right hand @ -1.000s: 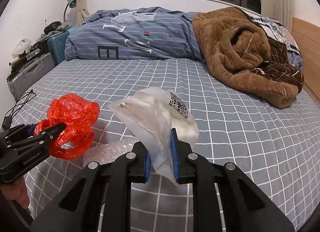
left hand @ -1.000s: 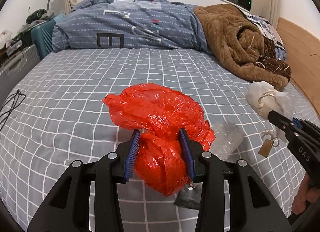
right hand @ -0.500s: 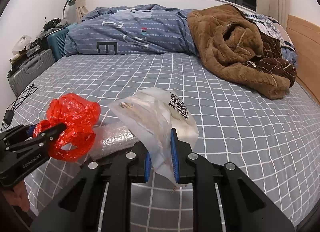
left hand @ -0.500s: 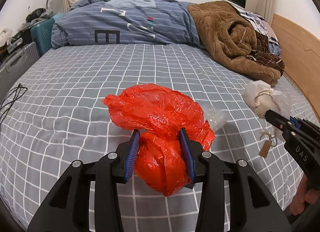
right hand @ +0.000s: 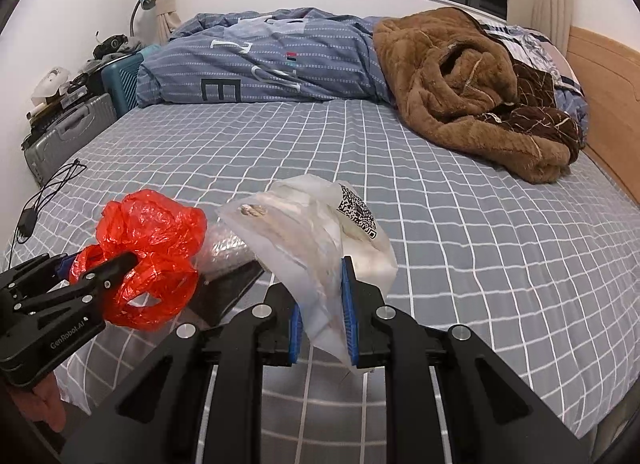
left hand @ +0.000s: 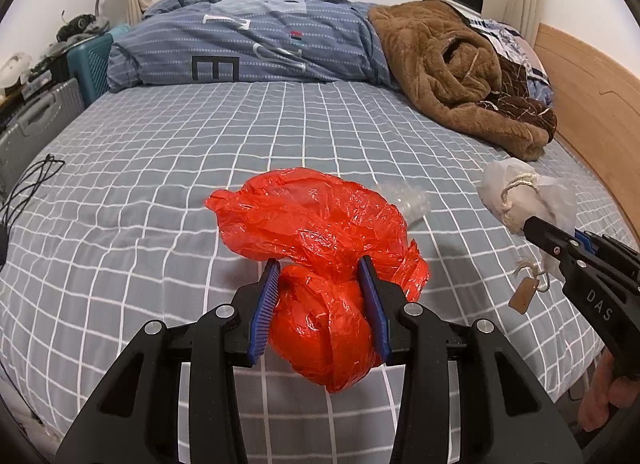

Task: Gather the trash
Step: 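Carry the red bag and white bag off the bed over the black bin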

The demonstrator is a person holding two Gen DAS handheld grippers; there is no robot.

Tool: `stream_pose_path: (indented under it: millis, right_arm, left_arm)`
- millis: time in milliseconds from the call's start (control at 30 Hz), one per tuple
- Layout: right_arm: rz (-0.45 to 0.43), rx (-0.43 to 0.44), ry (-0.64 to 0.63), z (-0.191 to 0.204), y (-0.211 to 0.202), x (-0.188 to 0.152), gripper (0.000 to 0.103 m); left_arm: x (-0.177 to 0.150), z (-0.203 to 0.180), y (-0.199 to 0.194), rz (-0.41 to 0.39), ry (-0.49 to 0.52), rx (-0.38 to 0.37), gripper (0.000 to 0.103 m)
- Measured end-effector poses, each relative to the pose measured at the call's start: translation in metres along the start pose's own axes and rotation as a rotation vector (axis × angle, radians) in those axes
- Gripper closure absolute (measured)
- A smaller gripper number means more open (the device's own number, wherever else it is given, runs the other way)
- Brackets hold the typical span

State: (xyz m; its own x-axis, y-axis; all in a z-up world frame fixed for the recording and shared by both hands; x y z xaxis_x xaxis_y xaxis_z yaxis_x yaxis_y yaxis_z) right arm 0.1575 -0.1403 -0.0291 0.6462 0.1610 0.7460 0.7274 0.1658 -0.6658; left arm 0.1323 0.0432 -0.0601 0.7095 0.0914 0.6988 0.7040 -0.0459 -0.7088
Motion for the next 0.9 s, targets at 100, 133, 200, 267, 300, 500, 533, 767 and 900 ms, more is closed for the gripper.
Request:
stream_pose_path:
  millis: [100, 133, 200, 267, 300, 500, 533, 767, 900]
  right_arm:
    - [0.005, 0.001, -0.002, 0.004, -0.008, -0.008, 0.087]
    - [0.006, 0.001, -0.004, 0.004, -0.011, -0.011, 0.087]
    - [0.009, 0.001, -0.007, 0.007, -0.016, -0.017, 0.087]
    - [0.009, 0.002, -0.010, 0.008, -0.021, -0.021, 0.087]
    - [0.009, 0.002, -0.011, 0.009, -0.024, -0.023, 0.087]
    - [0.013, 0.008, -0.011, 0.014, -0.041, -0.038, 0.087]
    - [0.013, 0.008, -0.013, 0.014, -0.043, -0.040, 0.087]
    - [0.018, 0.007, -0.008, 0.015, -0.062, -0.056, 0.087]
    - [0.023, 0.007, -0.005, 0.016, -0.071, -0.065, 0.087]
  left_arm:
    - [-0.007, -0.001, -0.008, 0.000, 0.000, 0.000, 0.064]
    - [-0.009, -0.001, -0.010, 0.000, -0.001, -0.002, 0.064]
    - [-0.013, -0.002, -0.014, 0.001, -0.002, -0.006, 0.064]
    - [-0.018, -0.003, -0.020, 0.000, -0.002, -0.006, 0.064]
    - [-0.020, -0.003, -0.023, -0.001, -0.001, -0.005, 0.064]
    - [-0.033, -0.004, -0.037, 0.000, -0.004, -0.008, 0.064]
    - [-0.036, -0.004, -0.040, 0.001, -0.001, -0.006, 0.064]
    - [-0.054, -0.007, -0.056, 0.006, 0.005, -0.002, 0.064]
    - [-0.065, -0.010, -0.061, 0.017, 0.013, 0.000, 0.064]
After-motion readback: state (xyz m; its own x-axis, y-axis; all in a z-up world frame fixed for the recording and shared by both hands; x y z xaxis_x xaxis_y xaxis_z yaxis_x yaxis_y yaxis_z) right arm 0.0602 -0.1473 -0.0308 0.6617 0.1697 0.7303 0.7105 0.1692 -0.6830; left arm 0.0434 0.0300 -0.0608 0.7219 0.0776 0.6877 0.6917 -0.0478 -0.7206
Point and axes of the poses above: each gripper's, at about its wrist camera, not at the fingertips, and y roughly the way its jaws point, z to its left, x to its top, the point moved 4 cm from there along y, roughly the way its jaws point, and after that the axes turned 2 degrees about -x, right-handed, at the moved point
